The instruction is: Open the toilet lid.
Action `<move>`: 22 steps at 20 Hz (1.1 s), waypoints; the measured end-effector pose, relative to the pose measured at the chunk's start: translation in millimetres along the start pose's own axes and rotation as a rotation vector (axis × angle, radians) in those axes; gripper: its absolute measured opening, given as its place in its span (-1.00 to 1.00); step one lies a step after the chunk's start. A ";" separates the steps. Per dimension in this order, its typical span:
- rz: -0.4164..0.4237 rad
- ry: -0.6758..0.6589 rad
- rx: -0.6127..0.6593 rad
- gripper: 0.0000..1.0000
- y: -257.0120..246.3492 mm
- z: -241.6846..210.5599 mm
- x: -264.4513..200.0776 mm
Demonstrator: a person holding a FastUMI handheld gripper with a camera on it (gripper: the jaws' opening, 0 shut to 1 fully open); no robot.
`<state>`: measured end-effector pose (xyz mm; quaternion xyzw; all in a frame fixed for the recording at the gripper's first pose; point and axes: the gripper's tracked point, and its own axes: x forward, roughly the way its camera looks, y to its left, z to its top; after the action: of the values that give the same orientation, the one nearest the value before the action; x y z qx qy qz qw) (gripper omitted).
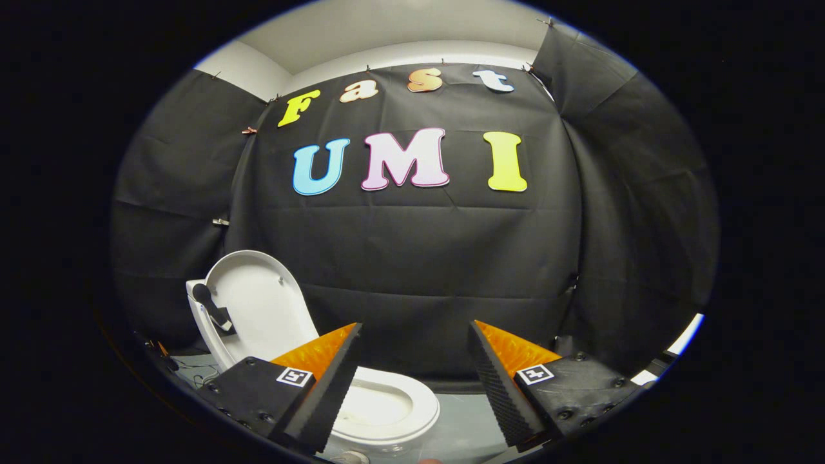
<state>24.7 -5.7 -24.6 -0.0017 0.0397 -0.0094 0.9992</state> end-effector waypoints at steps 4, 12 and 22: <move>0.010 0.000 -0.017 0.98 4.4 -0.6 -0.3; 0.015 0.002 -0.011 0.98 5.7 -1.5 -1.7; 0.048 0.011 -0.016 0.98 16.7 -3.5 -5.1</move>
<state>19.7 11.1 -27.7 -0.0088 0.0451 0.0148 0.9988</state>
